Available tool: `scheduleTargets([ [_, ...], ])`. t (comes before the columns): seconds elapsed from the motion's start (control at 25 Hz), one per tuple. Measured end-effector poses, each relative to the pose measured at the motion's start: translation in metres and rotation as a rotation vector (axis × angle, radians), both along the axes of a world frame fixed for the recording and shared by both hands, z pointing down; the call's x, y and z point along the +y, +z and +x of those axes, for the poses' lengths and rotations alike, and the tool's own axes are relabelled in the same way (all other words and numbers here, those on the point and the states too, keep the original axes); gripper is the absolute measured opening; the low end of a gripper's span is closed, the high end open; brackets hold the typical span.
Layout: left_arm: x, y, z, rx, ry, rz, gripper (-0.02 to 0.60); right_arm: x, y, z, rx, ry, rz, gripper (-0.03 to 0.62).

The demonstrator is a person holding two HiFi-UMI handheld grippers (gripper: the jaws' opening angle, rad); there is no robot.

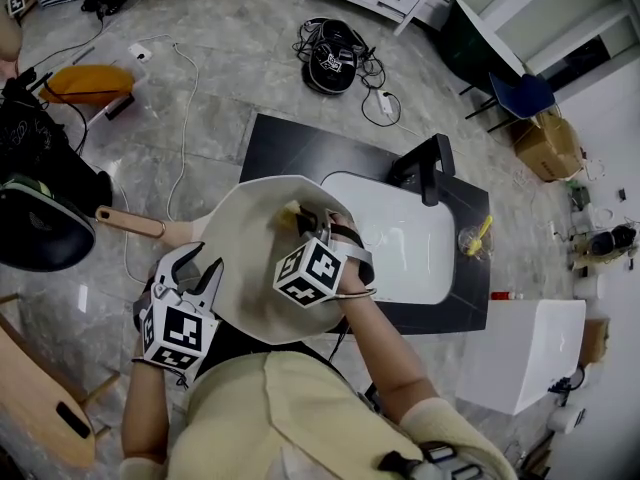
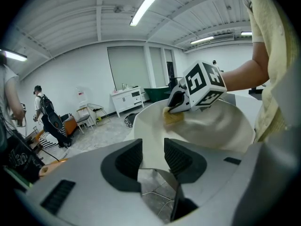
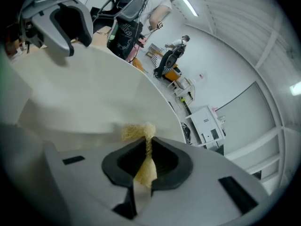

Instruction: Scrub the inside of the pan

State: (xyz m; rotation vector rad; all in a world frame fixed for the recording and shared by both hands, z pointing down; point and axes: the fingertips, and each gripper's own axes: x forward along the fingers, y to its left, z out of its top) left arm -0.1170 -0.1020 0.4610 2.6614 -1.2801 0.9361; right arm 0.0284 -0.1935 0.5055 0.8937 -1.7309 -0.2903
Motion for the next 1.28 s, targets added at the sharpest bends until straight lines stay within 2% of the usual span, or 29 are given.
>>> scheduleTargets([
  [0.28, 0.0, 0.002, 0.002, -0.003, 0.007, -0.003, 0.149, 0.009, 0.01, 0.005, -0.079, 0.099, -0.071, 0.046],
  [0.92, 0.004, 0.009, 0.018, -0.012, 0.055, -0.021, 0.149, 0.008, 0.008, 0.011, -0.075, 0.16, -0.053, 0.045],
  [1.08, 0.003, 0.01, 0.018, -0.005, 0.05, -0.019, 0.149, 0.012, 0.019, 0.006, -0.043, 0.148, -0.087, 0.044],
  [1.28, 0.003, 0.009, 0.017, 0.003, 0.046, -0.022, 0.149, 0.023, 0.028, -0.014, -0.035, 0.081, -0.116, 0.045],
])
